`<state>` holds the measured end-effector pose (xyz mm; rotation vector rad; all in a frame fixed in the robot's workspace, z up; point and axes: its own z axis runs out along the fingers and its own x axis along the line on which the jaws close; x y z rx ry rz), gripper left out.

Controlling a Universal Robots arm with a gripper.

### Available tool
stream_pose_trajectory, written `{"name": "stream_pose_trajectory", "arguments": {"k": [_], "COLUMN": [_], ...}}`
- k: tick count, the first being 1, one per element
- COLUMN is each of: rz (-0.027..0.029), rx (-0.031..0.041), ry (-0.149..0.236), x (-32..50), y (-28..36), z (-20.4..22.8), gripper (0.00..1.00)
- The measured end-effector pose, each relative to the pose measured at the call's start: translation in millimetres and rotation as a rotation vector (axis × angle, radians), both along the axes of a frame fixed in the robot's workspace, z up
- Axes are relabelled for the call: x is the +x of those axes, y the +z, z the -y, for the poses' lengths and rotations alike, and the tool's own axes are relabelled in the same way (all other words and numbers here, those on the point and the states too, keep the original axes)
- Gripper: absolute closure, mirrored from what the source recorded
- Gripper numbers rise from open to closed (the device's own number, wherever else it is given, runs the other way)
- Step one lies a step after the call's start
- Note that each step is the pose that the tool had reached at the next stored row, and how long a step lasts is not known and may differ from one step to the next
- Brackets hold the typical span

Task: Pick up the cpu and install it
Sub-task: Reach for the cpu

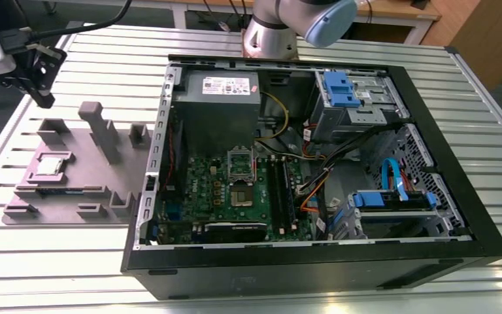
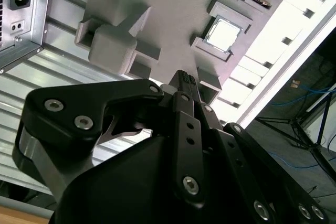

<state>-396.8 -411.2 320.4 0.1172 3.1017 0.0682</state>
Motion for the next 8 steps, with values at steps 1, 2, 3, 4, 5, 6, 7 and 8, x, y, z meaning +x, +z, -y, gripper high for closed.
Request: {"name": "stream_pose_trajectory", "arguments": {"k": [1,2,3,4,5,6,7,8], "rz": [0.0,0.0,0.0001,0.0001,-0.0001,-0.0001,0.0,-0.0001], "rx": [0.0,0.0,0.0,0.0,-0.0001,-0.0001,0.0,-0.0001], "ry": [0.0,0.0,0.0,0.0,0.0,0.0,0.0,0.0], "x": [-1.0,-2.0,-3.0,-3.9,-4.9,-6.0,-7.1,-8.2], "y": [-1.4,-2.9,-4.4,-5.8,-7.0,-8.3,-9.6,-10.7], "z": [0.3,0.6,0.9,1.2,1.6,2.1,2.6,3.3], "gripper": [0.89,0.89,0.89,0.89,0.89,0.89,0.89,0.89]}}
